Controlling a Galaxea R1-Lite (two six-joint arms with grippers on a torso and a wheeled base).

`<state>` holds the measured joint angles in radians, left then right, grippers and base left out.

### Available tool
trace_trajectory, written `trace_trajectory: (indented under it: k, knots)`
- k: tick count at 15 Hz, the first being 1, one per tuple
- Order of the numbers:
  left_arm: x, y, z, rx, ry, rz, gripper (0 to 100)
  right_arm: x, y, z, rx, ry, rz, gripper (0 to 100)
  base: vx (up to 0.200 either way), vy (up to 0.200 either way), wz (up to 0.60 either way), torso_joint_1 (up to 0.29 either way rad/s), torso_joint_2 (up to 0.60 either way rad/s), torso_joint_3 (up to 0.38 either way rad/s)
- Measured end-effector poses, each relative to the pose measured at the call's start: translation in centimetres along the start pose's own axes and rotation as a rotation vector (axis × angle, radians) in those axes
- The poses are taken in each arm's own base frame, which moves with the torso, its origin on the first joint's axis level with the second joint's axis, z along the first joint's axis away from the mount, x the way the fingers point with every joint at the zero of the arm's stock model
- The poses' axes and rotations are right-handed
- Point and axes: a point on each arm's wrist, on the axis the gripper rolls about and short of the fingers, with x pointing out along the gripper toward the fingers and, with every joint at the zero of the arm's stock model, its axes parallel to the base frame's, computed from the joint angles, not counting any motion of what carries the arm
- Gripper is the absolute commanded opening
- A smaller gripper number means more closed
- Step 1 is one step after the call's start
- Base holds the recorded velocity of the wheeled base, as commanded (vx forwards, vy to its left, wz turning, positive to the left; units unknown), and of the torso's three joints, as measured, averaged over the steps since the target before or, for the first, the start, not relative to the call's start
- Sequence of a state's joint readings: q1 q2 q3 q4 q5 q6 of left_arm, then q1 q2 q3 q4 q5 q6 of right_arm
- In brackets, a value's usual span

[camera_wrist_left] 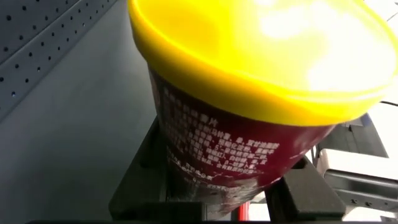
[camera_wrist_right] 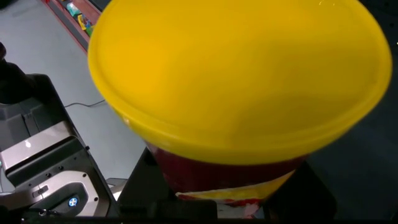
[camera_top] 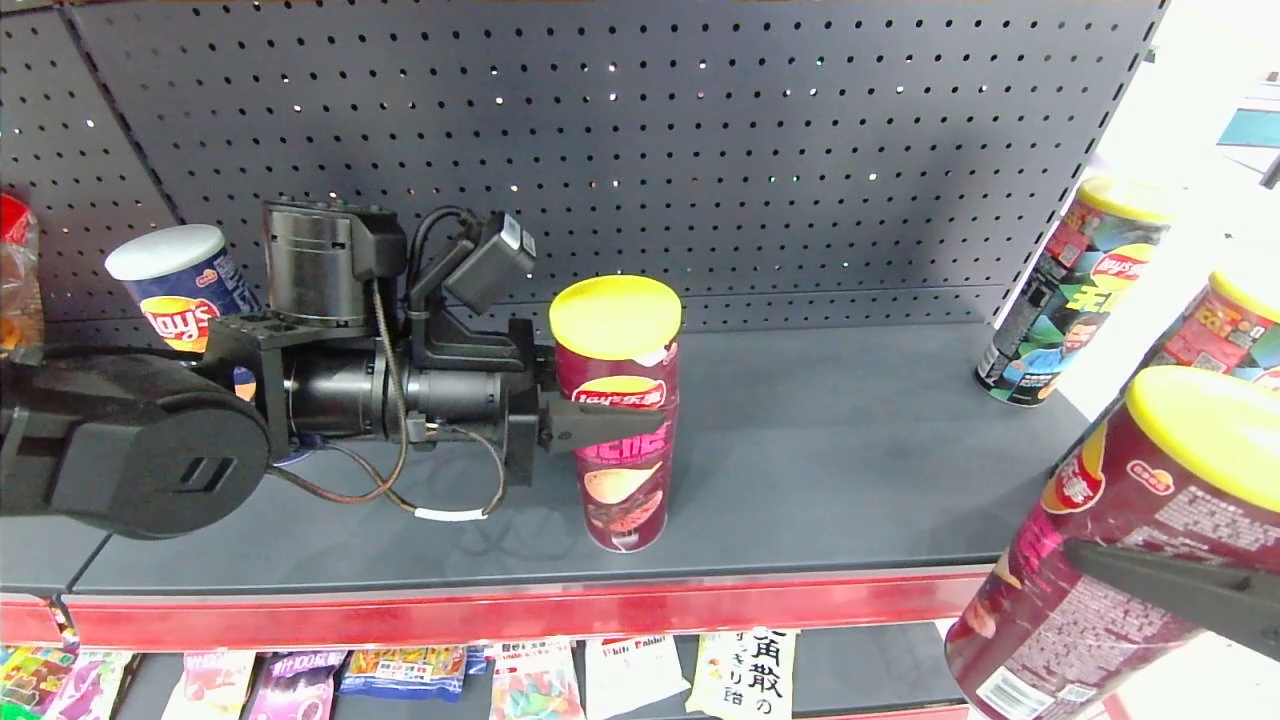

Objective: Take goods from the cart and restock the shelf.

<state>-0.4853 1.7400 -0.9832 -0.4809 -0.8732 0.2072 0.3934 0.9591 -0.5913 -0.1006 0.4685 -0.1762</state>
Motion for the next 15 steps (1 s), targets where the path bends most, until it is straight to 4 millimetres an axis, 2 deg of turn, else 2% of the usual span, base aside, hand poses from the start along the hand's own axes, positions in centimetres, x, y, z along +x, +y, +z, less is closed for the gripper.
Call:
trace_trajectory:
  k: [15]
  knots:
    - [-0.7, -1.3, -0.4, -0.045, 0.009, -0.008, 0, 0.2, -0.1, 0.2, -0.001, 0.000, 0.003, 0, 0.000, 0.000, 0.00, 0.000, 0.00, 0.000]
